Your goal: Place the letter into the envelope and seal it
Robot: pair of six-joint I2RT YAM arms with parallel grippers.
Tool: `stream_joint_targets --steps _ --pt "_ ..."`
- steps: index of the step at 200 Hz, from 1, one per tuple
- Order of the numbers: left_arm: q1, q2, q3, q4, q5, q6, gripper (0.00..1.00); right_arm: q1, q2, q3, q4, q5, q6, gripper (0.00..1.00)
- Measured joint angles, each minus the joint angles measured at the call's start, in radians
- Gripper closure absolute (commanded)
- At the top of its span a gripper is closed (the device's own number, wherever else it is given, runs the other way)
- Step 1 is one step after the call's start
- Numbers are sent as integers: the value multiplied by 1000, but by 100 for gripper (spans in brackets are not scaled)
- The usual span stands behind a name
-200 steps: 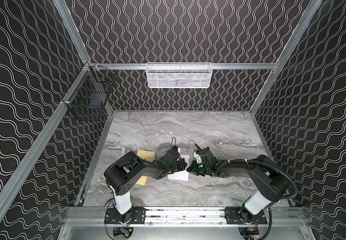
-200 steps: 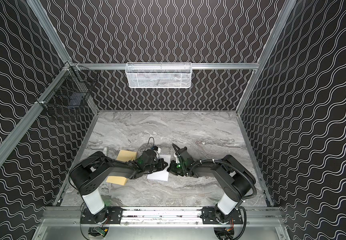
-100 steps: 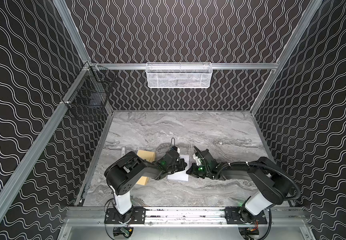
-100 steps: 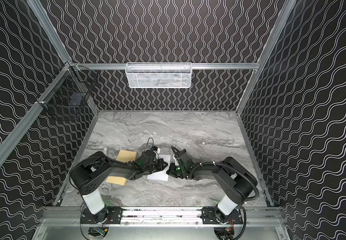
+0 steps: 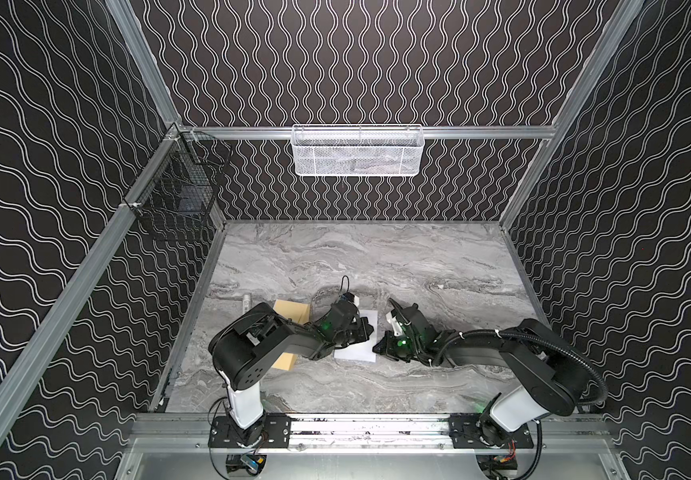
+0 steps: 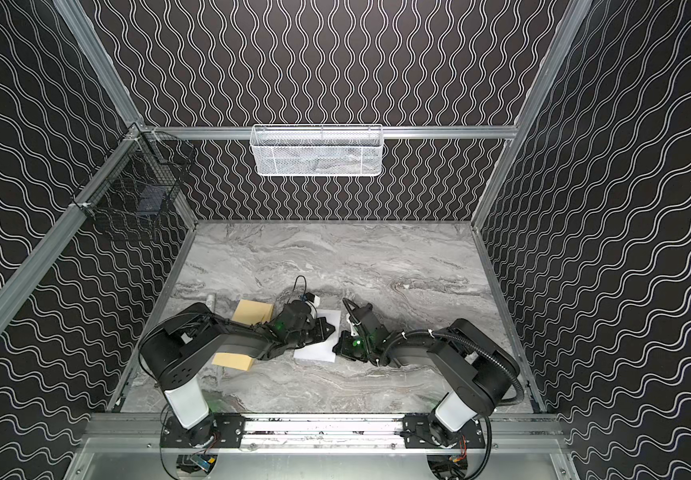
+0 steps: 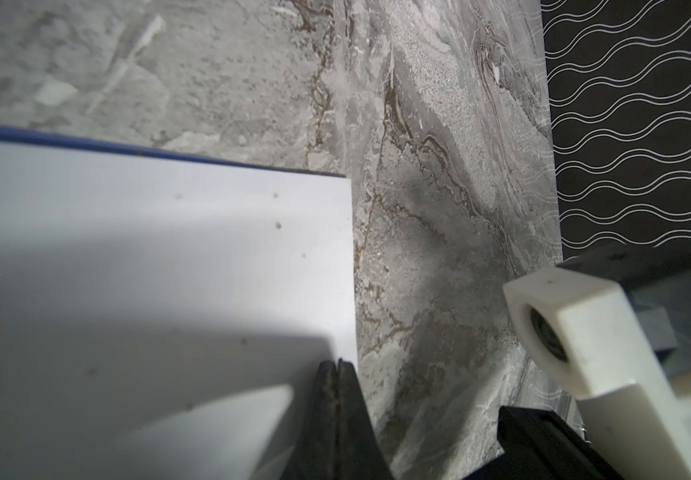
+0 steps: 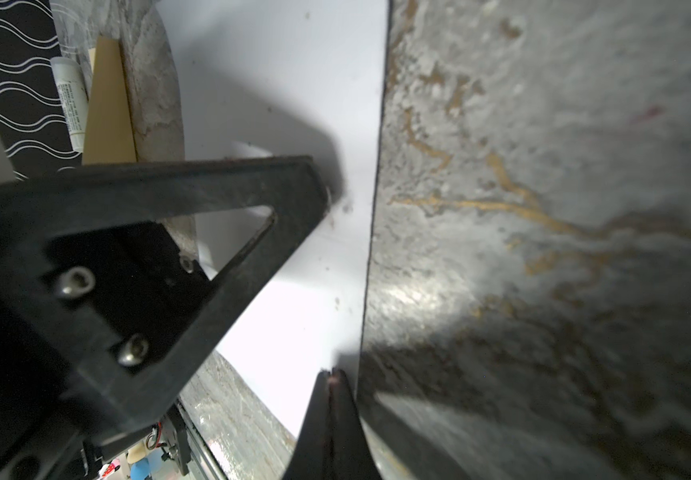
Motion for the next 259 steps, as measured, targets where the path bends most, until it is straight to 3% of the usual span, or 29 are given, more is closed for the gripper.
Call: stream_joint_targets --steps 140,156,174,191,221,259 --pt "0 15 17 -2 0 0 100 136 -108 -98 -4 5 129 100" --pt "-2 15 11 19 0 0 100 138 -136 -95 -56 18 133 94" --pt "-5 18 18 19 2 3 100 125 -175 -63 -151 43 130 76" --pt "-10 24 30 15 1 16 100 66 -227 -20 -219 47 89 58" --pt "-22 33 40 18 6 57 100 -134 -323 21 -316 31 7 39" --pt "-70 54 75 5 53 125 100 -472 -342 79 -415 -60 -158 32"
